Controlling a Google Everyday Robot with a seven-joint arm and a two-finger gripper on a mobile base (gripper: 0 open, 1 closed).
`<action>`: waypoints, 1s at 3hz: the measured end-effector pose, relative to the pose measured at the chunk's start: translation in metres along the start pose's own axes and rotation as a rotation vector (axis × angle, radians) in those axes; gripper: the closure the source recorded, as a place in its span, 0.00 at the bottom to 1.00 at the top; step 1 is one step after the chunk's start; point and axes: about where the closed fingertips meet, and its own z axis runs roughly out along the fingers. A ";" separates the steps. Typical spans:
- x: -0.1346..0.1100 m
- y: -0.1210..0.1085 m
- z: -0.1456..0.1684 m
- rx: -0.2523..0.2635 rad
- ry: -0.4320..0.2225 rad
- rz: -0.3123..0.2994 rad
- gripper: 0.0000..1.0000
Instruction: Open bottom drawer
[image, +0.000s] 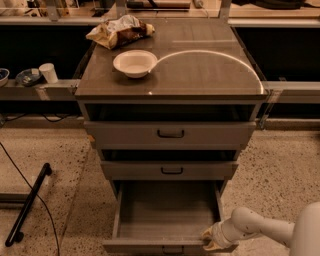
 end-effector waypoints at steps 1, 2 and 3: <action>0.001 0.003 -0.003 0.001 -0.003 -0.001 0.65; -0.002 0.001 -0.011 0.025 -0.002 -0.008 0.42; -0.003 0.001 -0.012 0.025 -0.002 -0.008 0.20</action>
Offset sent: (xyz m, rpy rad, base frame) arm -0.0163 -0.0120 0.0985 0.0252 -0.1405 -0.0045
